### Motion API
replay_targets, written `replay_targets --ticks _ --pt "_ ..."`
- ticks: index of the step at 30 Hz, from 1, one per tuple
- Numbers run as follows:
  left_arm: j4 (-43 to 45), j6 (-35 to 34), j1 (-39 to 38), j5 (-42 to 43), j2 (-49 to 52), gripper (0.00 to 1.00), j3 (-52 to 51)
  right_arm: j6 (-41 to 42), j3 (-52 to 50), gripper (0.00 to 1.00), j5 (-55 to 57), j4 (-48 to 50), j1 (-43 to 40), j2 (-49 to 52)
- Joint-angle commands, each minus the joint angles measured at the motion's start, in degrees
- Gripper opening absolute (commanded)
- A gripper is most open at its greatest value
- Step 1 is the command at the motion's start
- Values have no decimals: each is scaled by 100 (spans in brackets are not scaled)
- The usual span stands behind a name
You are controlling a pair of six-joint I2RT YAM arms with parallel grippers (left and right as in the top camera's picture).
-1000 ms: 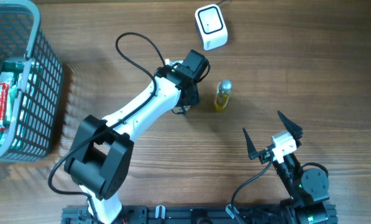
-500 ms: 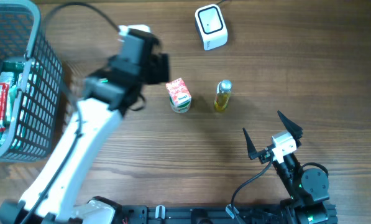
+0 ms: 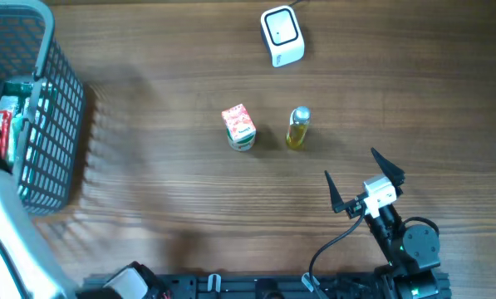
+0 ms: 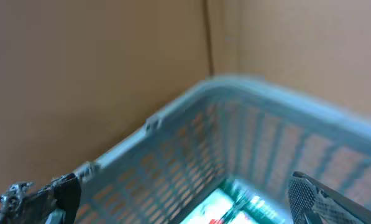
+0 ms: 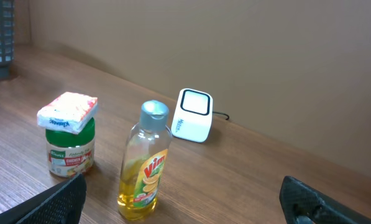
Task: Scan the item barcode
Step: 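Reach the left gripper into the basket and grasp the green packet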
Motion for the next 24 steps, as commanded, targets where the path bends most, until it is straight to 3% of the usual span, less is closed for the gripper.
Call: replay_targets --ticks 1,6,7,12,16,21,24 --pt "-26 675 708 411 916 100 17 24 -7 100 -31 33 -24 -24" --pt "15 927 1235 1296 1917 100 17 24 -7 100 -31 33 -24 -24" --pt "-33 1421 1305 1668 2234 100 17 26 -7 100 -31 33 -26 -24" --pt "-420 3156 1316 2000 3300 100 17 24 -7 100 -31 33 -24 -24" --pt "-721 4131 1316 2074 3554 100 17 24 -7 99 -28 31 -24 -24" --pt "-1158 4771 1311 2275 3683 100 17 24 -7 100 -31 31 -24 -24" --pt "-1239 4769 1314 2288 3696 100 17 24 -7 100 -31 33 -24 -24"
